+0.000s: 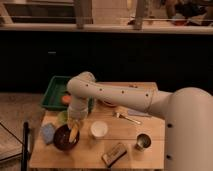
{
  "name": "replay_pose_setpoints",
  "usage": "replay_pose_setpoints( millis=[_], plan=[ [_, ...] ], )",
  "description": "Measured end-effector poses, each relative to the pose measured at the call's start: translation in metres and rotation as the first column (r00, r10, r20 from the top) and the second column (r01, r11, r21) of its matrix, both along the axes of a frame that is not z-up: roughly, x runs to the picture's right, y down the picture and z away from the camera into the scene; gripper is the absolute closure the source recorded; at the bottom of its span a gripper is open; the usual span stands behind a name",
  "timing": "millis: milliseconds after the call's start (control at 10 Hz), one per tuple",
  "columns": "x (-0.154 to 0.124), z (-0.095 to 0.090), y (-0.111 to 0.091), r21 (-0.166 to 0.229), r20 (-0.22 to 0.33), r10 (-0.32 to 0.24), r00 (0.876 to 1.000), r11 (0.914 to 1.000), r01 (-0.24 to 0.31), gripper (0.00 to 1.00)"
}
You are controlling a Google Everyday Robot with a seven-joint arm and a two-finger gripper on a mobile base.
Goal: Place banana in purple bowl
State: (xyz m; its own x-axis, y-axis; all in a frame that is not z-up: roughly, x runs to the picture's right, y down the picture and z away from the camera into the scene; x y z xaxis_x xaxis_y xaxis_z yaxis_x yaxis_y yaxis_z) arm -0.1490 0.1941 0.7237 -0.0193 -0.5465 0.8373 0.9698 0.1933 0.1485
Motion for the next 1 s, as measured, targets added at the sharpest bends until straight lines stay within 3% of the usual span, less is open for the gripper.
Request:
replay_pose_setpoints(
  millis=[100,300,700,800,1000],
  plan=[
    [-0.002,0.001,0.003,-0.012,0.026,-0.020,0.999,0.9997,0.020,0.89],
    [-0.009,0.003,0.007,-0.035,0.089,-0.071,0.993,0.9966,0.075,0.68],
    [-0.021,0.002,0.018,-0.061,0.194,-0.160,0.968,0.9828,0.175,0.29],
    [-0.025,0.001,0.021,-0.064,0.213,-0.177,0.961,0.9788,0.195,0.22],
    [-0.033,-0.003,0.025,-0.059,0.244,-0.207,0.947,0.9718,0.228,0.20]
  ],
)
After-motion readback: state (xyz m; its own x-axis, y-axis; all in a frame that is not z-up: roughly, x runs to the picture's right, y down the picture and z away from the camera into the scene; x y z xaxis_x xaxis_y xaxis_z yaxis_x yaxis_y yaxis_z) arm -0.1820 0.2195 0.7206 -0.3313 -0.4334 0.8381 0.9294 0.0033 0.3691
